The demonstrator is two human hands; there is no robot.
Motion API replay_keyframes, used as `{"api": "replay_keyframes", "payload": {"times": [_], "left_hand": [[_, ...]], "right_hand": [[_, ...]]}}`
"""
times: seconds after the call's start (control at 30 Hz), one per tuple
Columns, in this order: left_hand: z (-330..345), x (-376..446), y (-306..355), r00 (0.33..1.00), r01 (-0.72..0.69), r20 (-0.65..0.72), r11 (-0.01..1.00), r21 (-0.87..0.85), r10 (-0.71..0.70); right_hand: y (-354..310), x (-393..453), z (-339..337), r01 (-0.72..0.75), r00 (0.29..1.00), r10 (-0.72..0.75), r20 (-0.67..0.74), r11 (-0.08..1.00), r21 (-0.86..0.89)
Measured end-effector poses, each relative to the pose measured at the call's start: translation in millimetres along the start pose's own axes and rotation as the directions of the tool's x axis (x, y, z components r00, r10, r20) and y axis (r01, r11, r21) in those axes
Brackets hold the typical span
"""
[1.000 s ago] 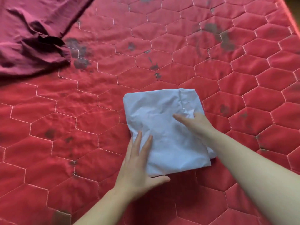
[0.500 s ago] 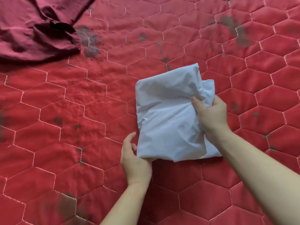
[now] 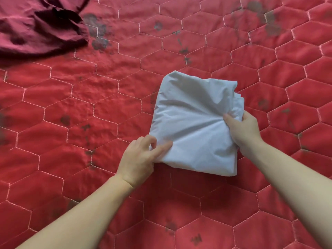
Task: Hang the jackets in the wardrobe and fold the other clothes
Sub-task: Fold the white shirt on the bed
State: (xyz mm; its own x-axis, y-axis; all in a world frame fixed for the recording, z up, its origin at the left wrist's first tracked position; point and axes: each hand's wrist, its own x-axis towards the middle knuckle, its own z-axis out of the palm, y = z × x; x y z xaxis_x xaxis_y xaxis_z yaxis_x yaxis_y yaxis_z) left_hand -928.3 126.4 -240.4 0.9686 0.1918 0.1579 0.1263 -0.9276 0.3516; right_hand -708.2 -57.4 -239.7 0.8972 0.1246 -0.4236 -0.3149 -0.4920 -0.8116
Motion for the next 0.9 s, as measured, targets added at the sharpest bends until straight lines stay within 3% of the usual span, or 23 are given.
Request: {"api": "replay_keyframes", "payload": {"times": [0.17,0.27,0.37,0.43,0.5,0.57,0.6,0.67,0.73,0.8,0.9], "left_hand": [[-5.2,15.1,12.8,0.988,-0.09,0.136,0.991,0.1,0.075],[-9.3,18.7,17.1,0.964,-0.099,0.25,0.995,0.023,0.09],[-11.2,31.1,19.3,0.987,-0.007,0.157,0.992,-0.123,0.027],[-6.0,48.3,22.8,0.989,0.072,0.13,0.997,-0.029,-0.068],[4.0,62.2,26.5,0.945,0.089,0.303,0.989,0.117,-0.121],[21.1,66.0,26.4,0.897,0.044,0.427,0.983,0.176,-0.117],[29.2,65.5,26.1,0.887,0.041,0.446,0.983,0.18,-0.118],[40.5,64.5,27.3,0.882,0.052,0.453,0.982,0.184,-0.131],[46.8,64.7,29.0,0.888,0.055,0.439,0.98,0.191,-0.135],[50.2,63.5,29.5,0.906,0.056,0.403,0.982,0.18,-0.126],[54.9,58.2,26.0,0.923,0.048,0.368,0.984,0.174,-0.11]], "right_hand": [[3.3,1.3,-5.5,0.06,0.998,-0.062,-0.026,0.995,-0.081],[2.4,8.8,-7.6,0.053,0.997,-0.059,-0.054,0.993,-0.106],[5.5,12.7,-11.4,0.043,0.999,-0.047,-0.024,0.989,-0.143],[4.6,13.8,-13.8,0.064,0.998,-0.067,-0.007,0.971,-0.231],[-0.2,13.3,-14.3,0.097,0.99,-0.125,-0.059,0.93,-0.354],[-7.3,9.6,-10.7,0.228,0.942,-0.318,-0.107,0.842,-0.489],[-12.6,4.7,-5.0,0.348,0.888,-0.456,-0.056,0.748,-0.565],[-20.4,-8.8,16.6,0.603,0.735,-0.647,0.201,0.489,-0.63],[-20.7,-14.1,45.9,0.762,0.583,-0.677,0.45,0.261,-0.593],[-22.2,-2.8,64.4,0.773,0.568,-0.591,0.573,0.144,-0.618],[-16.2,37.7,54.4,0.695,0.677,-0.438,0.592,0.115,-0.71]]}}
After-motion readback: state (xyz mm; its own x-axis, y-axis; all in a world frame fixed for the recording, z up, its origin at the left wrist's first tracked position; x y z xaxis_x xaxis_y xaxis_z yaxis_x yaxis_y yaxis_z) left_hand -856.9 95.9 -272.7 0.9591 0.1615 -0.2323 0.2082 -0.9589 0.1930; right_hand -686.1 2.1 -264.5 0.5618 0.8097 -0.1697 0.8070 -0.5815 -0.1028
